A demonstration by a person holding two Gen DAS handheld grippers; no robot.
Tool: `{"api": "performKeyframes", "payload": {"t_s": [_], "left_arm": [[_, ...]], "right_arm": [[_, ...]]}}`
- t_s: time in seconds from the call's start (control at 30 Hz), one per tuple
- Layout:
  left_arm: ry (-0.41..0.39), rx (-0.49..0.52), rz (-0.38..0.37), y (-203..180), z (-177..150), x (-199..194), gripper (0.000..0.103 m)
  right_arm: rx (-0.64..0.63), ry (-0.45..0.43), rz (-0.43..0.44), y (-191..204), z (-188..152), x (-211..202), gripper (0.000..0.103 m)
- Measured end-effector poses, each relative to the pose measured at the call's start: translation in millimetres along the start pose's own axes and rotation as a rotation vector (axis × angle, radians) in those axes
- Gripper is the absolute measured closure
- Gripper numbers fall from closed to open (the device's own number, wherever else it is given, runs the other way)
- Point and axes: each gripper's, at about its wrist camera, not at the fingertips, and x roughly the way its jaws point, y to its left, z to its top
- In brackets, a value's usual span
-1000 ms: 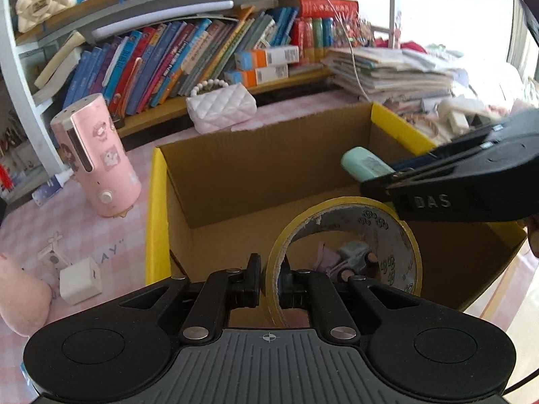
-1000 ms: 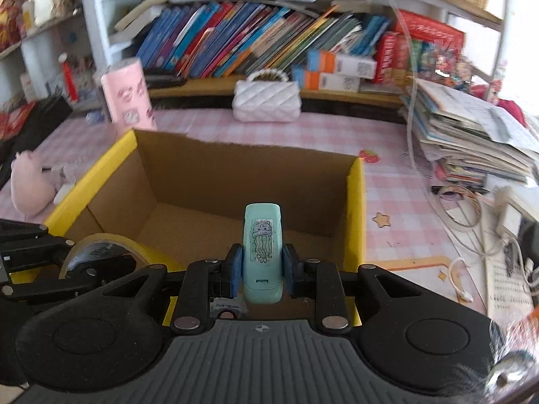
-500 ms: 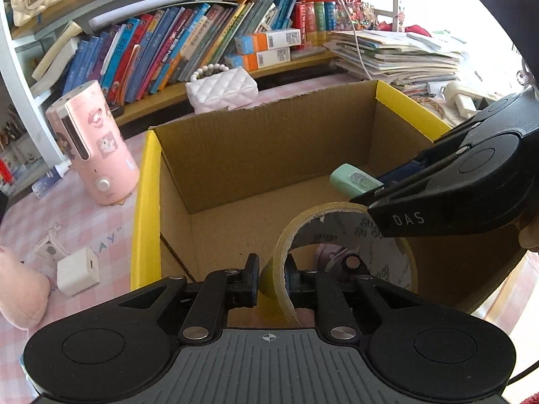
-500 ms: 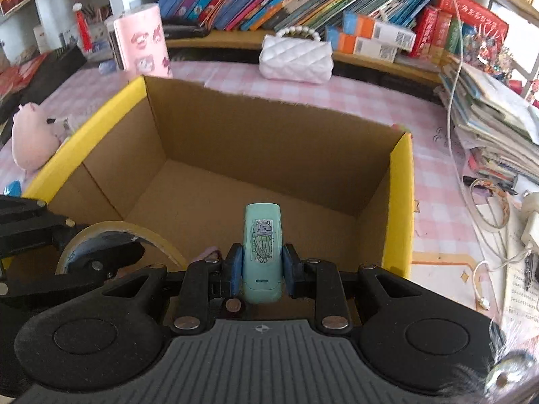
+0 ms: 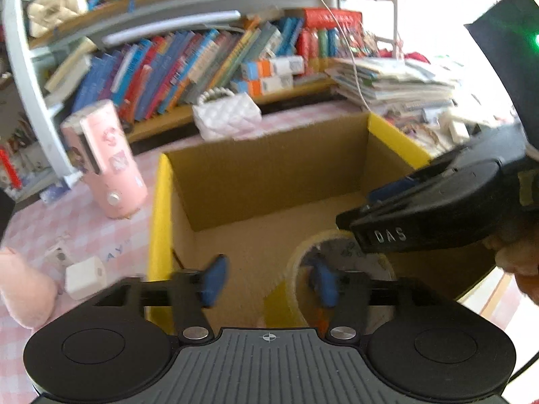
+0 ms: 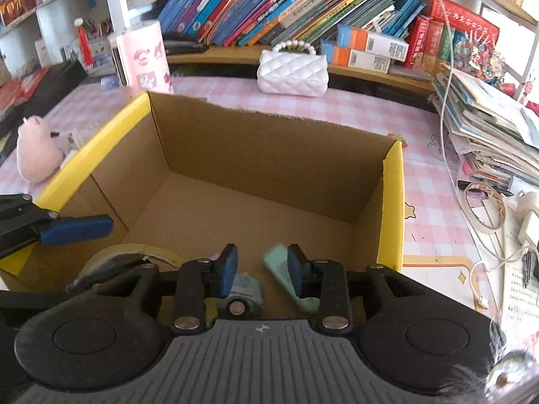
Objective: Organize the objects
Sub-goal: 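Lower both items into the yellow box and open both grippers, then lift both grippers out of the box and back over the table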
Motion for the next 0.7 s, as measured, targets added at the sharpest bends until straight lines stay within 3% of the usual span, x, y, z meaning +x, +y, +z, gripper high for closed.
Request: {"api": "performKeyframes", "payload": {"t_s": [0.37, 0.7], "left_arm": [[-0.117, -0.100, 0.018, 22.0, -7.3, -53.8, 0.027], [-0.183, -0.111, 0.018, 31.1, -33.9, -96.3, 0.023]], "right_arm": [[0.099, -0.188, -0.078, 1.5, -12.7, -57.3, 0.055], [0.185, -0.328, -0.230, 12.3, -53.1, -115.8, 0.044]]}}
